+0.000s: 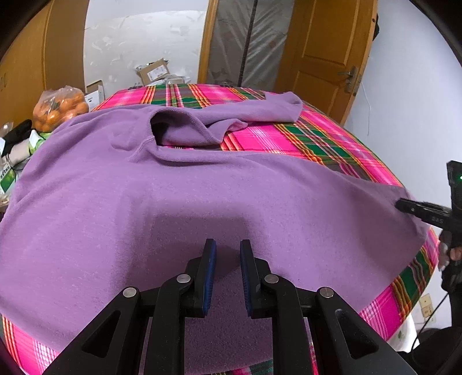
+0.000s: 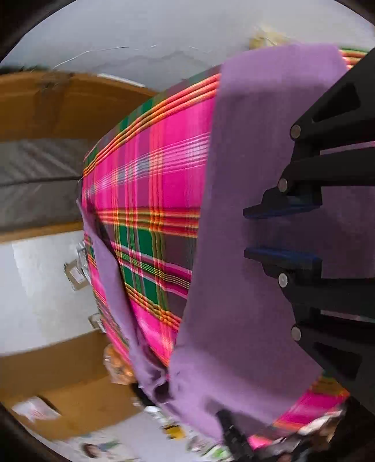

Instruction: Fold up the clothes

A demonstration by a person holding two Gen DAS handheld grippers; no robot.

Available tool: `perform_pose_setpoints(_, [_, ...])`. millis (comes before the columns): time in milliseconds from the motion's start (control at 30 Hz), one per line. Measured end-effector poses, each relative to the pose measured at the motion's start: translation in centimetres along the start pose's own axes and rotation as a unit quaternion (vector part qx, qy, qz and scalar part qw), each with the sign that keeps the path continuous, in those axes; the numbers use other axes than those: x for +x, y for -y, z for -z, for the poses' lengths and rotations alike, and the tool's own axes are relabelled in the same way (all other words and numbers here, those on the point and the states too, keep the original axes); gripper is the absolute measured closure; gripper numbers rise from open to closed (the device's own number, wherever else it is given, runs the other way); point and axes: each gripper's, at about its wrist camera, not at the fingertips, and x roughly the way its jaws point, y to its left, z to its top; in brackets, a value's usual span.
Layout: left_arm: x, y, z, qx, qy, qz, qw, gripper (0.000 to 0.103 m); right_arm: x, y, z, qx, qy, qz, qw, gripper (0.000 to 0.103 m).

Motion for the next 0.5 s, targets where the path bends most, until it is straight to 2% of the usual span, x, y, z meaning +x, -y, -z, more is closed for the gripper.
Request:
perform_pose_setpoints(133, [0.0,0.2,0.2,0.003,0.003,0.003,1.0000,0.086,0.7,5.0,-1.5,0.059,0.006,0.038,0.998,0.083])
perform_pose_setpoints(267, [0.0,0.1,0.3,0.003,0.009,0.006,0.9999,0.086,0.1,9.4,-1.9,0.114,0.009,0.090,0.989,0.079])
perform_pose_setpoints(367, [0.1,0.1,0.3,0.005,0.011,0.007,0.9999,0.086,-1.2,11.9,-1.2,0.150,0.019,0.090,0.984,0.064])
perform_pose_setpoints(467, [0.1,0.1,0.3,0.007,0.012,0.007,0.9999,0.086,-1.8,14.1,-0.2,0.185,0.022,0.064,0.980,0.052])
perform_pose_setpoints(500, [0.2,0.1,0.2,0.008,0.012,0.007,0.9999,0.086,-1.6,14.8,0.1,0.193,0.016,0.055,0.979,0.050])
